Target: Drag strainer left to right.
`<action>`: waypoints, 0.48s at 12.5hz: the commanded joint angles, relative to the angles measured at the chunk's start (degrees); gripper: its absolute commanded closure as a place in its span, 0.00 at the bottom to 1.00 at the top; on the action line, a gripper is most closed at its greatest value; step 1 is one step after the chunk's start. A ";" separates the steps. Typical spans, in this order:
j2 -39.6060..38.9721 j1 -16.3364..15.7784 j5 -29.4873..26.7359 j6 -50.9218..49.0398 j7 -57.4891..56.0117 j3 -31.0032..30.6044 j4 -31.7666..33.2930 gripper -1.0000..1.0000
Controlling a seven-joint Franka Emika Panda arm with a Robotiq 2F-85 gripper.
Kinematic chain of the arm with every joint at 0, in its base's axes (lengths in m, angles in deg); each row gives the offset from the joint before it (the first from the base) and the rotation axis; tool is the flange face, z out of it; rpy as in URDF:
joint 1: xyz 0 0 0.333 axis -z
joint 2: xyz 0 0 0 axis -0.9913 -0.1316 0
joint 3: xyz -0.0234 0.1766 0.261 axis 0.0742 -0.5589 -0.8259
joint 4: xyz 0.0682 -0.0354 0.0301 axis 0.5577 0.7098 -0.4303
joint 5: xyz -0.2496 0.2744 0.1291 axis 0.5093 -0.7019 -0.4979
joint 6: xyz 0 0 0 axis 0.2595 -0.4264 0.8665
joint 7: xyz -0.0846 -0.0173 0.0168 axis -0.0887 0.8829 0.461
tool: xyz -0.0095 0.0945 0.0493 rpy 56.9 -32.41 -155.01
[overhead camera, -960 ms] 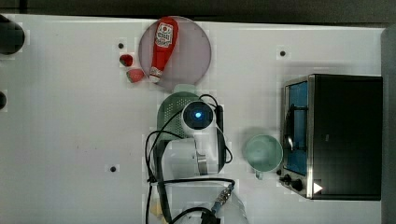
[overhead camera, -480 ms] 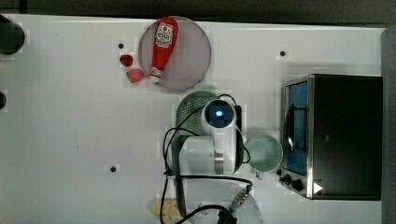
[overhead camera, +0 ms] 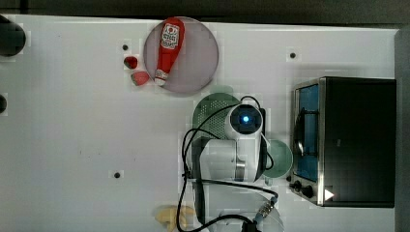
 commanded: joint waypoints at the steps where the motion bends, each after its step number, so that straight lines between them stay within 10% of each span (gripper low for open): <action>1: 3.42 -0.02 1.11 -1.01 -14.81 -1.04 0.27 0.00; 6: 16.84 -0.01 1.00 -15.70 -17.32 -6.47 -3.01 0.00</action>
